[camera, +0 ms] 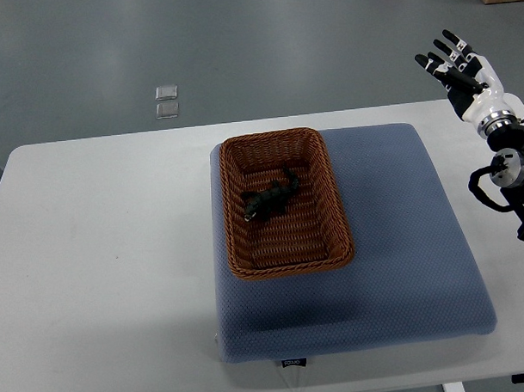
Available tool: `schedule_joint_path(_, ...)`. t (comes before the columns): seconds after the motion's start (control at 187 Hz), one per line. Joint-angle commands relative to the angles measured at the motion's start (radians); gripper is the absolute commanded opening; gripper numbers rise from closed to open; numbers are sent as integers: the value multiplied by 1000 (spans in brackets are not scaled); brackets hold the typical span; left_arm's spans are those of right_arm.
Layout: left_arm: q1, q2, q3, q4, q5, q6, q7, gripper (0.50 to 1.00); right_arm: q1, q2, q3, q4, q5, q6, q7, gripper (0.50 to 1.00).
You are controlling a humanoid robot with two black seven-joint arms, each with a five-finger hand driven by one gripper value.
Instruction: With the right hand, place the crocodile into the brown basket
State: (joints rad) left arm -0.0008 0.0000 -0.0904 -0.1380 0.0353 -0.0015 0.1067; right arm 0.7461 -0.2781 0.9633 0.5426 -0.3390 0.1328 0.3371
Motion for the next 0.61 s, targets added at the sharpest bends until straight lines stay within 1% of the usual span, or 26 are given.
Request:
schedule_joint_path(0.0,1,0,0,0,0,0,-1,1000,-16,22,3,-1,31,-1,0,903)
schedule_joint_path(0.107,1,0,-3,0,0,0,1,1000,-17,36,2,-1,71,-13,0,903)
schedule_joint_path(0.182,7,0,-5,-5,0,0,-1,1000,-17,46,2,0,94,-28,0,921)
schedule_joint_path(0.272,7,0,-3,-6,0,0,1,1000,-16,54,-3,-1,92,-38,0,924)
schedule_joint_path(0.368,5,0,-2,-3,0,0,1,1000,-16,56,-2,2,92,-76,2,924)
schedule_joint_path(0.406,5,0,0,0,0,0,-1,1000,-16,56,-2,4,87,-91,10,924)
schedule_joint_path(0.491,5,0,-2,0,0,0,-1,1000,-14,56,-2,4,87,-110,52,924)
schedule_joint_path(0.603,5,0,0,0,0,0,1,1000,-14,63,-9,4,87,-122,63,924)
